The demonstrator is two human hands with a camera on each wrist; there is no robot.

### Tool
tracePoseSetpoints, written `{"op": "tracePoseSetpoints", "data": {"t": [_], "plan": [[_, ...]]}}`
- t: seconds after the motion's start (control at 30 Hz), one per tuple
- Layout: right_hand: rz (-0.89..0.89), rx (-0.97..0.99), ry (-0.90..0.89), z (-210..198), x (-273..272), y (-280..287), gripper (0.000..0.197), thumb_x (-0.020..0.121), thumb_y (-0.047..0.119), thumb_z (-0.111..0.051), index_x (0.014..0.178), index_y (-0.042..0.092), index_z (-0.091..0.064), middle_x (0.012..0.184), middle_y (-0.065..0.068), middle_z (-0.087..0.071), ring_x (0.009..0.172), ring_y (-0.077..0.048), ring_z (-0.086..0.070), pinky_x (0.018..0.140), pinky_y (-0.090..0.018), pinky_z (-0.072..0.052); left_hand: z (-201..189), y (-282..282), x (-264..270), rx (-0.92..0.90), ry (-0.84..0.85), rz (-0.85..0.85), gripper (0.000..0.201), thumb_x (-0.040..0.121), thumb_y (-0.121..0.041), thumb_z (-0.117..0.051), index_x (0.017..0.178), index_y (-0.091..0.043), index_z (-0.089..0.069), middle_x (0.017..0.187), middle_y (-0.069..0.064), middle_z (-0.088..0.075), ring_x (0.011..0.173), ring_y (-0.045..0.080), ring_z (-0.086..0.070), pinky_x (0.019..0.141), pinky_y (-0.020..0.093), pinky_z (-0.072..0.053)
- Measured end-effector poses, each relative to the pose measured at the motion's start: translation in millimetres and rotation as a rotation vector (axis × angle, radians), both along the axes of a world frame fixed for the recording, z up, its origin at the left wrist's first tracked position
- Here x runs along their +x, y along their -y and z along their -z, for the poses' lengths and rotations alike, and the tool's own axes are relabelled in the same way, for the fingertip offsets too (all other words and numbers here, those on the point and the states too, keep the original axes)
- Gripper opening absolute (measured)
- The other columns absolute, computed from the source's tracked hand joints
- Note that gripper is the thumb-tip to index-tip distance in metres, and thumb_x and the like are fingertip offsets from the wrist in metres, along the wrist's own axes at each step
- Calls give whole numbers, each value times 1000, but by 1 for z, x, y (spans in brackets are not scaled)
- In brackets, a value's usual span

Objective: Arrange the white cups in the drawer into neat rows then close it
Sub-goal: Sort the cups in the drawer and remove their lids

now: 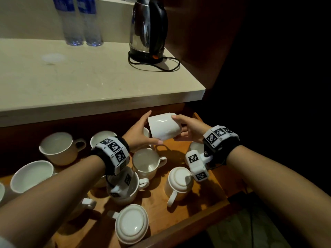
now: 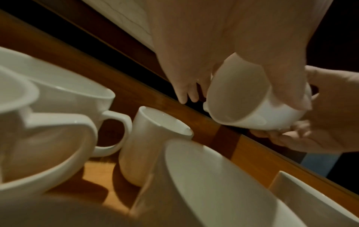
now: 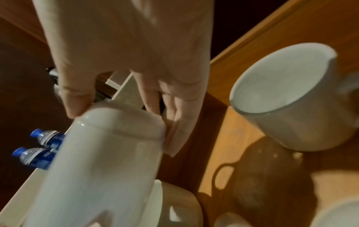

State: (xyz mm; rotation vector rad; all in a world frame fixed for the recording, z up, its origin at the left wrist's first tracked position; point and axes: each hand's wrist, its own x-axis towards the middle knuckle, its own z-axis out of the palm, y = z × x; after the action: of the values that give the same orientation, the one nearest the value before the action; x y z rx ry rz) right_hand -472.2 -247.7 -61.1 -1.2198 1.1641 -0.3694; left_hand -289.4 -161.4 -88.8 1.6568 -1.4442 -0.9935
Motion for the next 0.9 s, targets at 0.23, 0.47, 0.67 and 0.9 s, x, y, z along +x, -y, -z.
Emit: {"op": "tracePoseSetpoints", "data": {"t": [0.23,0.47,0.67,0.9], "plan": [[-91,9,-139,2,-3,-2,45,93,48,-43,122,15,-52,97,-12,-64,83,-25,-64,71,-32,-50,1,2,0,-107,2,-48,96,60,-21,-87,139,-23,-32,136,3,-47,125,19,-45,100,31,-40],[-244,-679,-496,-5,4,-3,55,84,65,-49,109,17,-61,94,4,-61,86,-16,-60,69,-30,-48,-5,3,-10,-148,209,-12,100,60,-18,-83,143,-22,-28,135,7,-41,133,22,-25,103,26,-27],[-294,-784,-759,-2,19,-10,16,85,27,-54,89,13,-61,82,-9,-66,79,-28,-65,67,-33,-52,-3,7,-24,-152,252,63,114,46,-40,-74,146,-24,-22,133,1,-42,129,20,-24,97,20,-21],[-230,-638,-807,10,23,-10,21,86,8,-47,98,4,-64,91,-18,-70,83,-33,-69,72,-38,-57,1,9,-29,-99,334,114,110,60,-34,-84,148,-21,-20,149,5,-30,138,26,-18,111,34,-19]]}}
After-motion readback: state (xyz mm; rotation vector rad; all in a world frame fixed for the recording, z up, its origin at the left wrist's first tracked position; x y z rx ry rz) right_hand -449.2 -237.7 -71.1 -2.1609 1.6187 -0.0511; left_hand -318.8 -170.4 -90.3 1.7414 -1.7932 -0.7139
